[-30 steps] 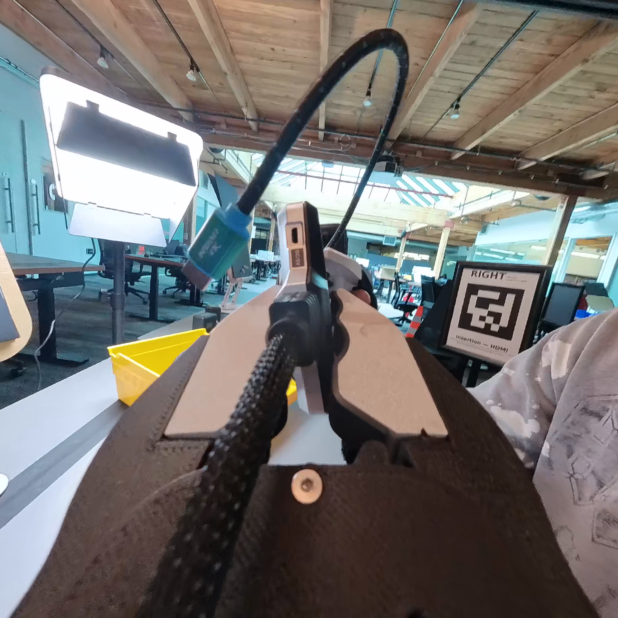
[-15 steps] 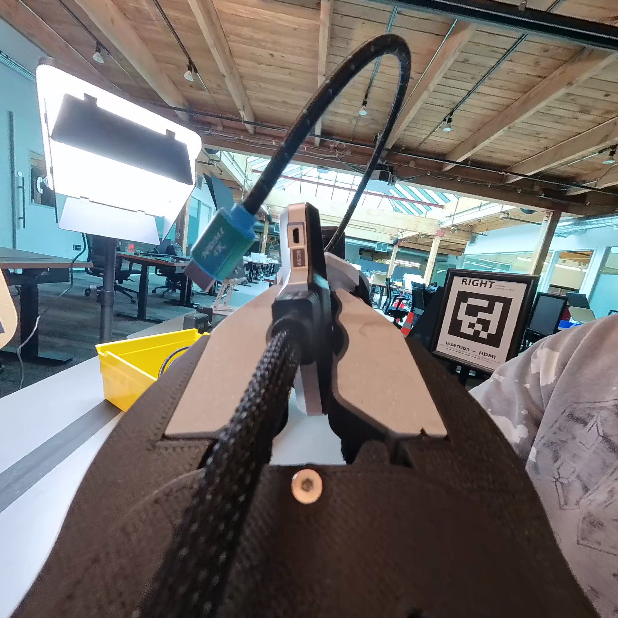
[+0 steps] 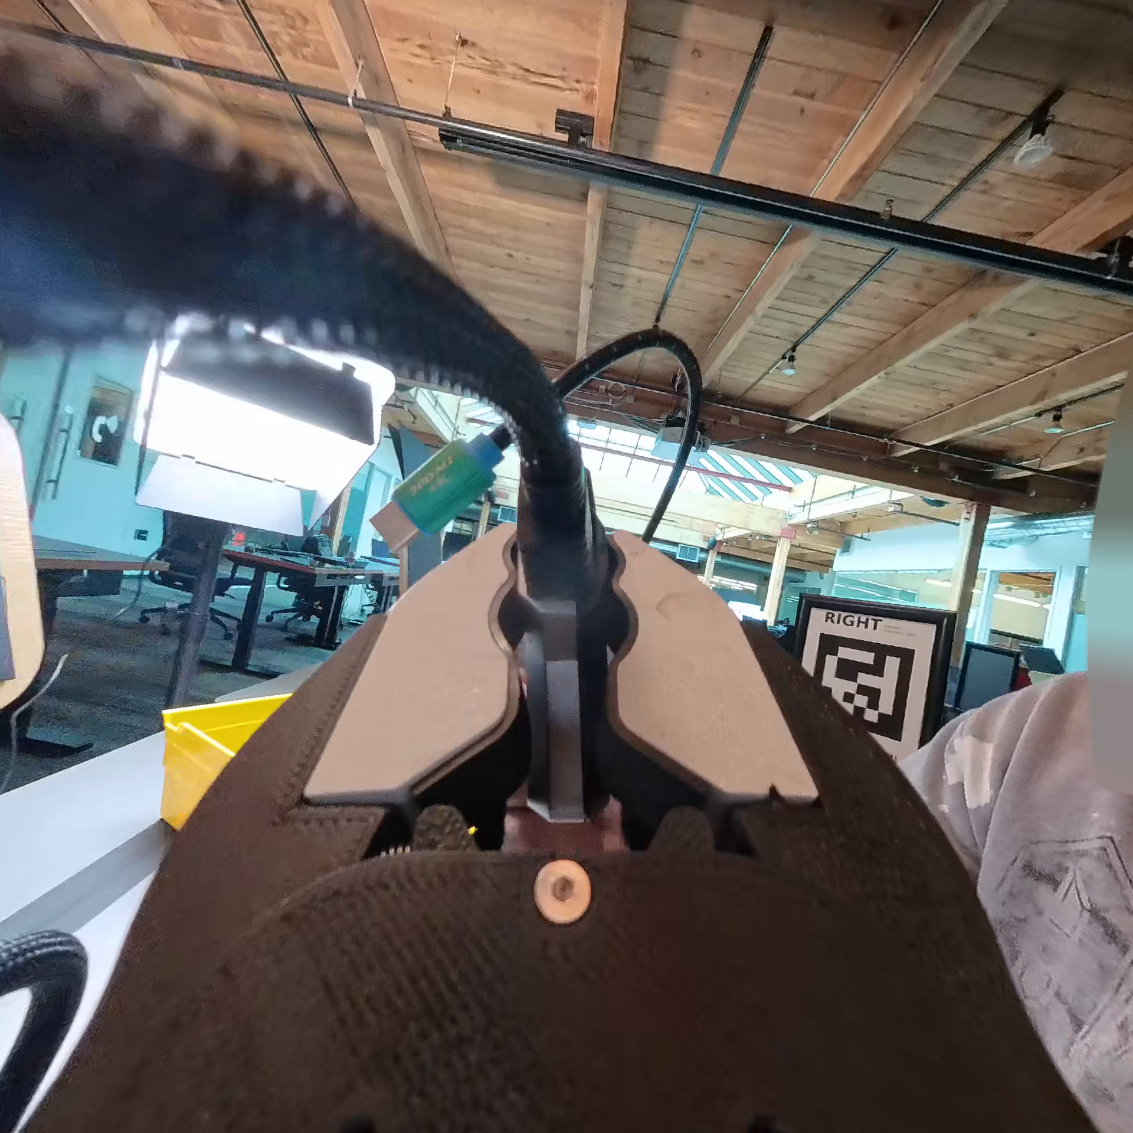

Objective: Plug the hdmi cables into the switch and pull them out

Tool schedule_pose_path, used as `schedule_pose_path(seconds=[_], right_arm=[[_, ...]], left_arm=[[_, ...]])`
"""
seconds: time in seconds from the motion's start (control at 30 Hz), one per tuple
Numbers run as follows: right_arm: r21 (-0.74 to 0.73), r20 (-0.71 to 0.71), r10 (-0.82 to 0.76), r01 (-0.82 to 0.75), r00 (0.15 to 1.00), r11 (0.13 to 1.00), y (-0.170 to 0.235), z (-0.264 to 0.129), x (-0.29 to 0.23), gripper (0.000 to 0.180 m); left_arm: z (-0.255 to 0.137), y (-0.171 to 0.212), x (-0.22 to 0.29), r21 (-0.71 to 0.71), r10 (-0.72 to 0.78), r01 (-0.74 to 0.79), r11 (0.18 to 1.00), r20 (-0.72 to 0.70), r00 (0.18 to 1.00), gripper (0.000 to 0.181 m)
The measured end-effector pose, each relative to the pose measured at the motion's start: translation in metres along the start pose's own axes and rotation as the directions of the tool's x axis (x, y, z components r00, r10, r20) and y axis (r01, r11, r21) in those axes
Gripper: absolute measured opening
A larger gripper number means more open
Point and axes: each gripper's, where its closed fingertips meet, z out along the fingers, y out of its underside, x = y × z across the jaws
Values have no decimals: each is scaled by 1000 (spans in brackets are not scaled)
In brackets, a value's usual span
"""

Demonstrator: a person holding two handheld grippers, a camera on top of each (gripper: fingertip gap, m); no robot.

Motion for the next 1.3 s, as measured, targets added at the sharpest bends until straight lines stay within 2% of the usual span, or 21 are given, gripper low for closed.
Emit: schedule_pose_path(seconds=[0.1,0.2,0.3,0.4,0.5,0.7,0.8,0.97,1.17,1.2,1.27,1.3], right_arm=[[-35,-3,19,-19,1000,999,0,-1,2,10],[-132,-19,-31,28,999,991,-1,-4,2,10],[-191,-41,-50,41,998,981,3,-4,4,10],[-245,-53,3,-16,999,969,7,-7,7,10],[-305,-60,-15,-3,998,952,16,-8,9,10],[-260,-52,9,-22,999,965,15,-6,10,11],[-224,-24,20,-25,1000,974,12,-3,6,10],[-84,13,17,-16,1000,996,7,-2,3,10],[-21,26,21,-20,999,1000,6,-3,3,10],[35,23,31,-32,999,999,-1,-6,4,11],[229,0,94,-91,996,969,-38,-36,22,11],[222,-47,39,-27,998,975,-47,-47,29,11]], left_arm=[[-1,2,-3,-32,30,-29,999,15,999,24],[-2,14,-6,-202,60,-55,978,18,998,25],[-3,15,-12,-201,24,-12,979,58,998,30],[-3,25,-18,-229,-23,39,973,73,997,34],[1,31,-19,-207,-54,71,976,86,995,32],[1,24,-15,-132,-110,114,985,34,993,25],[1,20,-11,-124,-83,84,989,15,996,24],[3,15,-6,-72,-60,59,996,-5,998,25],[3,13,-5,-47,-18,18,999,0,1000,24],[2,10,-4,-32,-8,9,999,4,1000,25],[-28,-47,-9,231,-69,69,971,-8,998,24],[-47,-72,-9,257,-11,8,966,10,1000,24]])
